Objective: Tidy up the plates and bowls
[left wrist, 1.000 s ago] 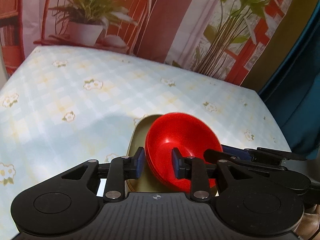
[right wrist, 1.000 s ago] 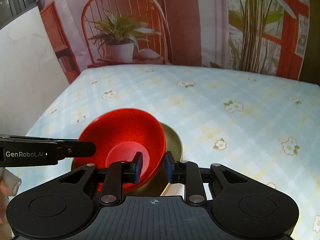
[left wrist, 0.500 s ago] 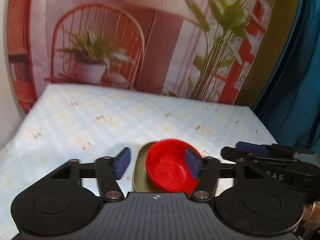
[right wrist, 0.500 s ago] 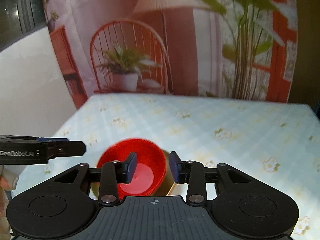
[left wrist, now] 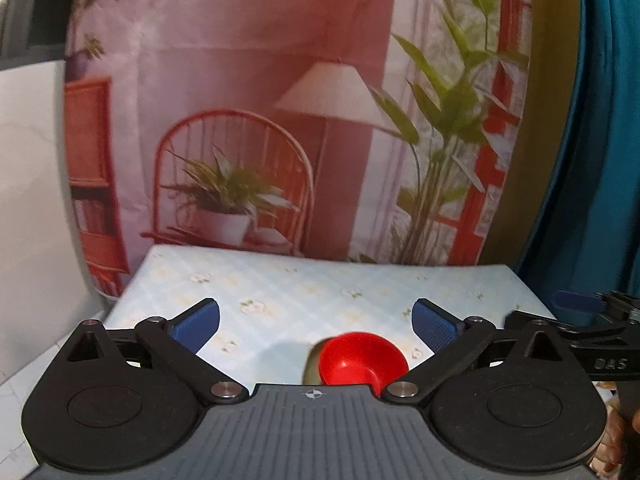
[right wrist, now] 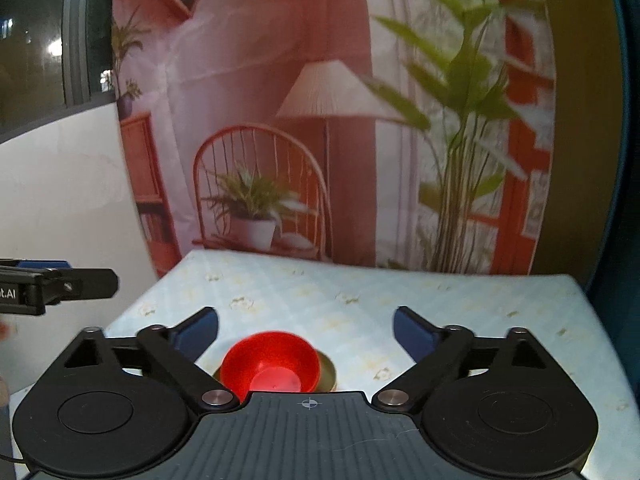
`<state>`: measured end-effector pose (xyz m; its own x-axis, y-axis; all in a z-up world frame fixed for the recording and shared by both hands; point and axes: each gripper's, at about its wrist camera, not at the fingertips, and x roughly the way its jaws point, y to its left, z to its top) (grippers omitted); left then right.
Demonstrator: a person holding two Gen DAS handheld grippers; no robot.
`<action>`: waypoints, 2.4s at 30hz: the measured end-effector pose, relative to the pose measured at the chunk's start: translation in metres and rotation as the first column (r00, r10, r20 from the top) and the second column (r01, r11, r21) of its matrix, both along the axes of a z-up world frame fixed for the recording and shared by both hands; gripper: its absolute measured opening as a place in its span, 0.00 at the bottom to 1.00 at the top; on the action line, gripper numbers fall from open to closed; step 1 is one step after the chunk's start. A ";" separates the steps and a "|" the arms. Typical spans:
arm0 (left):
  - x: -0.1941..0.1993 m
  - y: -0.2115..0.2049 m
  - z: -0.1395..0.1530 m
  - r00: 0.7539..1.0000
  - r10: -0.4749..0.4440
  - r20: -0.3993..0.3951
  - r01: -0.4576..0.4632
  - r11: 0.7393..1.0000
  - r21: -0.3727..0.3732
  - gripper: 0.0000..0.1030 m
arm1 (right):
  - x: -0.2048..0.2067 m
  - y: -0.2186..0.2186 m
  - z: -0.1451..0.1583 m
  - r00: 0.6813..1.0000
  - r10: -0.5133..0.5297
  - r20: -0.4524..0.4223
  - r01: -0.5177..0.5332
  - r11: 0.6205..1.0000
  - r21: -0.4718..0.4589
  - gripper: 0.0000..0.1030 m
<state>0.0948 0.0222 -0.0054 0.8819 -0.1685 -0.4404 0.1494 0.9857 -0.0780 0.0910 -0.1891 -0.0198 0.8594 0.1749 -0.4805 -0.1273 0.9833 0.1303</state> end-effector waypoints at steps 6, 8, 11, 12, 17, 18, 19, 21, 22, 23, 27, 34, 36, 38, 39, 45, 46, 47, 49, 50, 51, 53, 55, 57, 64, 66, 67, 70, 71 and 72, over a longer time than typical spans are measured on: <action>-0.023 0.001 0.017 0.999 0.034 0.036 -0.034 0.999 0.018 1.00 | -0.028 -0.005 0.024 0.999 -0.038 0.033 0.038 0.999 0.007 1.00; -0.030 -0.002 0.020 0.998 0.037 0.041 -0.038 0.999 0.026 1.00 | -0.037 -0.007 0.030 0.997 -0.059 0.044 0.059 0.998 0.007 1.00; -0.045 -0.004 0.025 0.996 0.056 0.074 -0.060 0.996 0.060 1.00 | -0.050 -0.010 0.037 0.995 -0.084 0.058 0.084 0.996 0.005 1.00; -0.049 -0.004 0.027 0.995 0.057 0.084 -0.063 0.996 0.066 1.00 | -0.055 -0.011 0.039 0.994 -0.086 0.062 0.085 0.996 0.007 1.00; -0.068 -0.004 0.034 0.993 0.038 0.109 -0.045 0.997 0.066 1.00 | -0.078 -0.014 0.045 0.992 -0.096 0.084 0.096 0.995 0.011 1.00; -0.072 -0.005 0.035 0.992 0.037 0.117 -0.046 0.996 0.073 1.00 | -0.082 -0.014 0.046 0.991 -0.101 0.087 0.101 0.995 0.014 1.00; -0.075 -0.007 0.036 0.991 0.038 0.127 -0.049 0.995 0.084 1.00 | -0.086 -0.013 0.047 0.991 -0.102 0.088 0.100 0.995 0.018 1.00; -0.081 -0.009 0.037 0.987 0.041 0.153 -0.058 0.992 0.108 1.00 | -0.092 -0.013 0.047 0.991 -0.091 0.094 0.089 0.996 0.024 1.00; -0.084 -0.010 0.038 0.986 0.041 0.161 -0.060 0.992 0.109 1.00 | -0.095 -0.012 0.047 0.991 -0.089 0.098 0.088 0.996 0.022 1.00; -0.087 -0.010 0.038 0.985 0.040 0.166 -0.057 0.993 0.105 1.00 | -0.098 -0.011 0.048 0.991 -0.089 0.104 0.088 0.996 0.018 1.00; -0.092 -0.009 0.038 0.985 0.037 0.168 -0.051 0.996 0.078 1.00 | -0.106 -0.006 0.050 0.987 -0.085 0.137 0.084 0.996 0.015 1.00; -0.096 -0.010 0.034 0.984 0.038 0.173 -0.052 0.995 0.081 1.00 | -0.111 0.005 0.050 0.985 -0.066 0.160 0.068 0.998 -0.007 1.00; -0.096 -0.008 0.034 0.984 0.041 0.173 -0.056 0.995 0.081 1.00 | -0.111 0.005 0.050 0.985 -0.070 0.158 0.072 0.997 -0.004 1.00; -0.095 -0.008 0.035 0.984 0.044 0.173 -0.059 0.995 0.081 1.00 | -0.111 0.006 0.050 0.985 -0.077 0.157 0.078 0.997 -0.004 1.00; -0.095 -0.008 0.035 0.984 0.046 0.174 -0.061 0.995 0.081 1.00 | -0.110 0.005 0.050 0.984 -0.081 0.156 0.082 0.997 -0.004 1.00; -0.094 -0.008 0.035 0.984 0.048 0.170 -0.064 0.994 0.093 1.00 | -0.108 0.003 0.049 0.984 -0.103 0.144 0.103 0.995 0.003 1.00; -0.094 -0.008 0.035 0.984 0.049 0.170 -0.065 0.993 0.094 1.00 | -0.108 0.003 0.049 0.984 -0.109 0.143 0.109 0.994 0.005 1.00; -0.094 -0.008 0.035 0.984 0.050 0.170 -0.067 0.993 0.096 1.00 | -0.108 0.002 0.049 0.983 -0.115 0.142 0.115 0.993 0.009 1.00; -0.094 -0.007 0.036 0.984 0.051 0.170 -0.068 0.993 0.096 1.00 | -0.108 0.000 0.048 0.983 -0.123 0.136 0.122 0.992 0.017 1.00; -0.094 -0.007 0.036 0.984 0.052 0.170 -0.070 0.993 0.097 1.00 | -0.108 0.000 0.048 0.983 -0.128 0.134 0.126 0.992 0.019 1.00; -0.094 -0.006 0.036 0.984 0.054 0.170 -0.071 0.993 0.097 1.00 | -0.108 -0.001 0.047 0.983 -0.131 0.132 0.129 0.991 0.020 1.00; -0.094 -0.006 0.035 0.984 0.056 0.169 -0.074 0.992 0.100 1.00 | -0.107 -0.001 0.047 0.983 -0.133 0.128 0.132 0.991 0.022 1.00; -0.094 -0.005 0.035 0.984 0.061 0.167 -0.079 0.991 0.104 1.00 | -0.107 -0.002 0.047 0.983 -0.135 0.128 0.133 0.991 0.024 1.00; -0.094 -0.005 0.035 0.984 0.068 0.165 -0.086 0.990 0.109 1.00 | -0.107 -0.003 0.046 0.982 -0.142 0.126 0.140 0.990 0.027 1.00; -0.094 -0.005 0.036 0.984 0.069 0.165 -0.089 0.990 0.113 1.00 | -0.108 -0.004 0.046 0.980 -0.159 0.120 0.155 0.987 0.037 1.00; -0.094 -0.005 0.036 0.984 0.070 0.166 -0.089 0.990 0.113 1.00 | -0.108 -0.004 0.046 0.980 -0.160 0.121 0.157 0.987 0.035 1.00; -0.094 -0.005 0.036 0.984 0.070 0.166 -0.089 0.990 0.113 1.00 | -0.107 -0.004 0.046 0.980 -0.159 0.120 0.156 0.987 0.036 1.00; -0.094 -0.004 0.036 0.984 0.070 0.166 -0.089 0.990 0.112 1.00 | -0.108 -0.004 0.046 0.980 -0.160 0.120 0.157 0.987 0.036 1.00; -0.094 -0.004 0.036 0.984 0.070 0.166 -0.090 0.990 0.113 1.00 | -0.108 -0.004 0.046 0.980 -0.160 0.120 0.157 0.987 0.036 1.00; -0.094 -0.004 0.037 0.984 0.071 0.165 -0.090 0.990 0.113 1.00 | -0.108 -0.004 0.046 0.980 -0.160 0.120 0.157 0.987 0.036 1.00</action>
